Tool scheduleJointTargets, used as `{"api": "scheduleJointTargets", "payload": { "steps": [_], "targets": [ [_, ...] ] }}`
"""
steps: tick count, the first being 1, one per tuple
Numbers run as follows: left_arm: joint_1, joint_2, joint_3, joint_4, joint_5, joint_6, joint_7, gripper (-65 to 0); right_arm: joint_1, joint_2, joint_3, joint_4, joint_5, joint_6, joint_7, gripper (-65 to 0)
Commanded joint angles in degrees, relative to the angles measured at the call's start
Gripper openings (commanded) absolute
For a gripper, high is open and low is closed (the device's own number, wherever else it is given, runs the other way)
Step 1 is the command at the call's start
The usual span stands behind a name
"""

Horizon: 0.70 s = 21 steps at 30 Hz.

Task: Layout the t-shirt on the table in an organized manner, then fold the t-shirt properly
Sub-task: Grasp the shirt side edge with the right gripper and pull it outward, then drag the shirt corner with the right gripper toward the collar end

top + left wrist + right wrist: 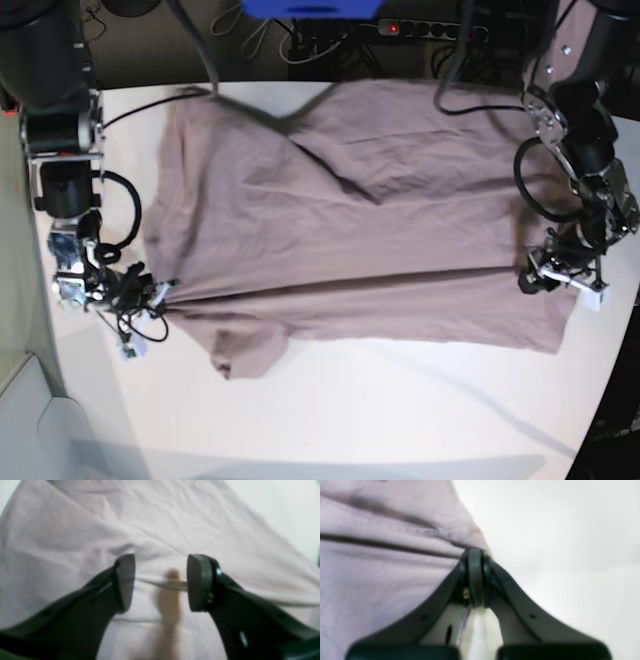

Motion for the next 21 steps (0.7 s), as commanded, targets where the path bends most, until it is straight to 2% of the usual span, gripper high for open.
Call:
{"api": "scheduleJointTargets", "payload": {
  "steps": [1,8,10,13,17,21],
  "targets": [
    [-1.1,-2.0,0.1,1.6,-2.0,0.3,0.4,-32.2,2.3,1.4,0.1,-0.1,-1.5,-1.2,-0.1,-65.0],
    [3.1,-2.0,0.4,15.4,-15.4,0.5,9.0,-32.2,9.3,3.5,0.7,0.3,-1.3,-1.2,0.7,-65.0],
    [5.0,-2.0,0.4,20.9,-18.7,0.7,12.1,-32.2,9.2,4.0,1.2,4.4,-1.3,-1.2,0.2,-65.0],
    [8.9,-1.0,0.3,28.4,-21.6,0.7,15.5,-32.2,5.1,5.3,5.0,14.1,-1.3,-1.2,-4.2,-65.0],
    [13.9,0.5,0.5,33.6,-21.5,0.7,15.8,-32.2,-2.7,5.1,8.1,30.8,-1.2,-1.2,-14.5,-65.0],
    [17.4,0.9,0.5,33.6,-21.5,0.8,15.7,-32.2,-12.7,2.4,8.6,47.3,-1.2,-1.2,-23.3,-65.0]
  ]
}}
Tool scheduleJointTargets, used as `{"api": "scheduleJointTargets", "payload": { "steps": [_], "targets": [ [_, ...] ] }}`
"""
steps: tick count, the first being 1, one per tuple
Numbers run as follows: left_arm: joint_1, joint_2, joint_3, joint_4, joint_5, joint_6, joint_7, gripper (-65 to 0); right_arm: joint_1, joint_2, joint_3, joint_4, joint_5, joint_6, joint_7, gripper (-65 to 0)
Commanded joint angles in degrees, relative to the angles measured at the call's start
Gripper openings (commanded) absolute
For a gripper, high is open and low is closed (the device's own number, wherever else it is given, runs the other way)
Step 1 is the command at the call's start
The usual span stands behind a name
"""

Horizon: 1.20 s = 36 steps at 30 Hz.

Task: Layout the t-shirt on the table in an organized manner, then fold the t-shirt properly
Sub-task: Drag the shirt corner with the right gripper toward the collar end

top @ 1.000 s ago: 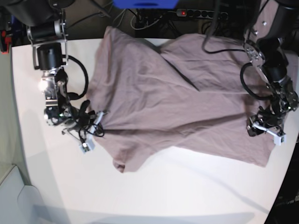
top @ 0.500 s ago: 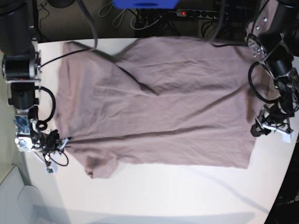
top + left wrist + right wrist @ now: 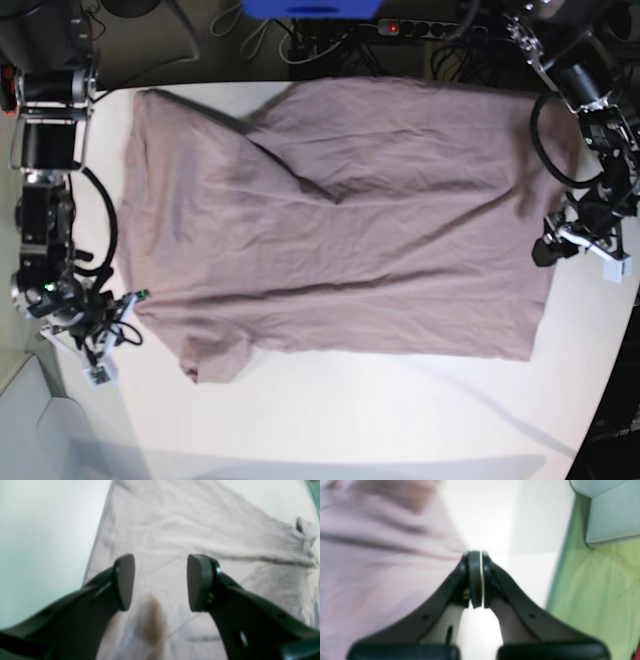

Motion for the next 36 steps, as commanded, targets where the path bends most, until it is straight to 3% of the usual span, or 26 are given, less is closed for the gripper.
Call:
{"api": "scheduleJointTargets", "payload": {
  "steps": [1,6,13,19,25,31,36],
  "targets": [
    [0.3,-1.4,-0.3,1.3,-1.1,-0.1,-1.2,-32.2,-1.9,0.3,0.1,4.7,0.3,0.1,-1.5,-65.0],
    [4.1,-2.0,-0.3,0.9,-0.6,-0.1,-1.9,-32.2,-13.7,-3.3,-0.3,16.7,0.1,0.1,-7.5,-65.0],
    [3.9,-0.2,-0.2,0.8,13.7,-0.5,-7.4,-32.2,-16.5,-4.1,-3.0,8.9,0.1,0.1,-6.7,-65.0],
    [2.7,3.9,0.3,-0.6,20.3,-0.6,-13.3,-32.1,-10.3,-4.1,-3.2,-7.4,0.0,0.1,1.5,-65.0],
    [-3.9,4.0,3.3,-14.0,23.7,-0.4,-18.2,-32.1,-0.2,-4.0,-3.3,-24.7,0.0,0.1,9.1,-65.0],
    [-12.0,2.5,3.4,-23.5,23.8,-0.2,-24.0,-32.1,10.2,-3.9,-3.3,-35.3,-0.1,0.1,16.6,-65.0],
    [-15.0,-1.2,2.9,-20.9,23.2,-0.2,-20.4,-32.1,14.2,-3.4,-3.3,-31.4,-0.1,0.1,14.5,-65.0]
  ]
}}
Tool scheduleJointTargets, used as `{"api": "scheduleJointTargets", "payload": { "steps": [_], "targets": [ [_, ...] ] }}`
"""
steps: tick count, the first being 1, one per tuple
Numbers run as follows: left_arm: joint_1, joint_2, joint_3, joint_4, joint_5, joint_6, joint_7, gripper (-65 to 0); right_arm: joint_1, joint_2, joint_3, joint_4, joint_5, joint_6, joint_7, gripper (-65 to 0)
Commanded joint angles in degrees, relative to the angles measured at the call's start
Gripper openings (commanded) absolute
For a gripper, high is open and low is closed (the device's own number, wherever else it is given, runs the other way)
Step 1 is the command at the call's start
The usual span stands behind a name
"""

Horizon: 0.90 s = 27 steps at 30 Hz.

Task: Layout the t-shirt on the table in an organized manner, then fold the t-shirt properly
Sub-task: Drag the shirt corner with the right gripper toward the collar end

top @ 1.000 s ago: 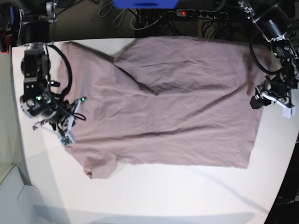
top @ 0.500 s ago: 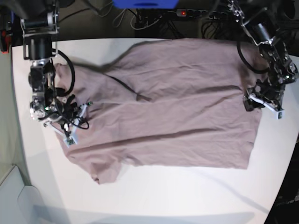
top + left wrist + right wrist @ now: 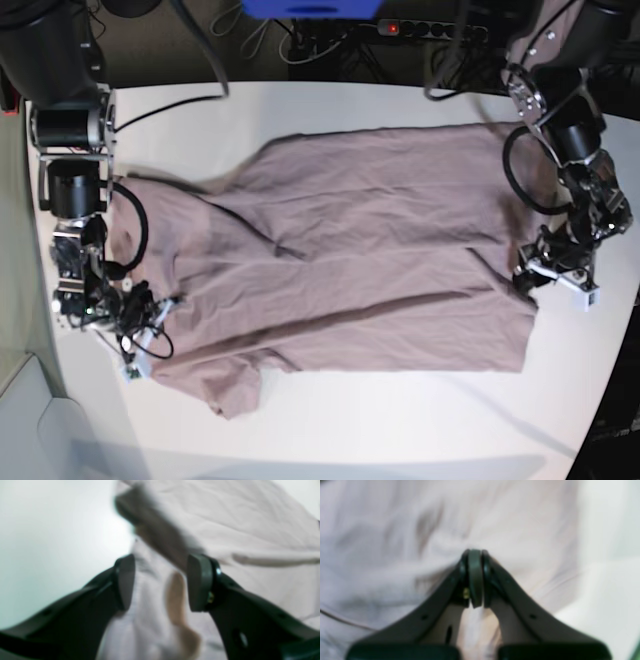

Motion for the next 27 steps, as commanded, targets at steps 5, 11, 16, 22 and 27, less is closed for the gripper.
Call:
{"api": "scheduleJointTargets", "payload": {
  "steps": [5,11,16,22,27],
  "targets": [
    [1.7,-4.8,-1.4,8.6,-4.6,-0.6,2.4,-32.1,-2.9,4.7,0.5,15.9,1.0,-0.2,-4.2,-65.0],
    [11.4,-4.6,-7.7,25.6,-14.4,-0.6,14.1,-32.1,-20.0,7.4,6.1,43.2,1.0,-0.2,-12.9,-65.0],
    [20.9,-1.2,-8.3,40.4,-22.5,-0.6,18.8,-32.1,-36.3,4.8,15.1,60.8,1.2,-0.2,-13.3,-65.0],
    [26.2,3.9,-8.0,46.1,-23.2,-0.6,18.7,-32.0,-48.8,-1.8,22.9,66.2,1.2,-0.2,-12.7,-64.4],
    [25.5,4.9,-7.9,39.0,-20.0,-0.7,18.6,-31.9,-51.8,-6.9,24.2,62.2,1.2,0.5,-11.3,-51.2]
  ]
}}
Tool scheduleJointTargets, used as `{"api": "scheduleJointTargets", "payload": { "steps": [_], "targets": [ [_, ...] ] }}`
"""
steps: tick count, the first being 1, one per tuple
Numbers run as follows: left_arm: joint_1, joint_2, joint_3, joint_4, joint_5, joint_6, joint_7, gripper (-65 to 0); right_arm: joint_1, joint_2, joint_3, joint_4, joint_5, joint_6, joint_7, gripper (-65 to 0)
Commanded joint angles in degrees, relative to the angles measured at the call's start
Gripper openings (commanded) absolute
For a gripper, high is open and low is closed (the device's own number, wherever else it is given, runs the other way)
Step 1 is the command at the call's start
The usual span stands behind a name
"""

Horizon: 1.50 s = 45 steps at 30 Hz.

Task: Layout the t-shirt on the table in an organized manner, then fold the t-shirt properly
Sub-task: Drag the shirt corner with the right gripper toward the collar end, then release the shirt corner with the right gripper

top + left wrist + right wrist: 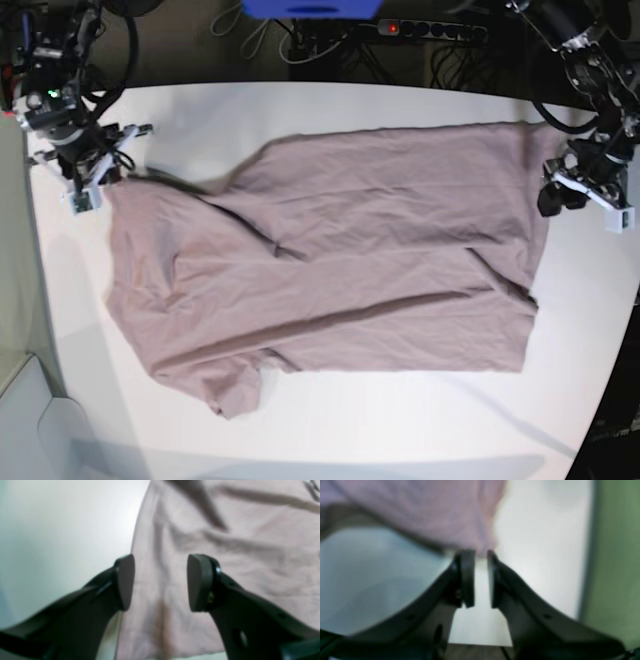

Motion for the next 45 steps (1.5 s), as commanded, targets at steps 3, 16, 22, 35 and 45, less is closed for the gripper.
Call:
{"api": "scheduleJointTargets", "payload": {
  "steps": [3,16,22,35,45],
  "targets": [
    [-2.1,-0.9,-0.1,-2.0,0.4,-0.1,-0.9,-31.9,-0.5,-0.2,0.7,-0.4,0.1,4.7,4.6,-47.4],
    [-2.7,-1.8,2.7,-9.1,3.2,-0.2,-5.7,-31.8,0.2,-3.5,8.4,-7.0,0.3,6.6,9.0,-34.7],
    [-2.7,-1.7,4.6,-9.1,3.2,-0.2,-5.7,-31.8,2.1,-3.3,9.1,-10.5,0.3,6.6,9.3,-29.4],
    [-2.7,-1.7,4.4,-9.1,3.2,-0.2,-5.7,-31.8,8.4,-1.2,9.1,-16.3,0.1,11.6,9.3,-29.6],
    [-1.5,-1.6,4.3,-9.1,3.2,-0.2,-5.7,-31.8,14.7,1.2,8.1,-23.5,0.1,12.9,9.3,-53.6]
  ]
}}
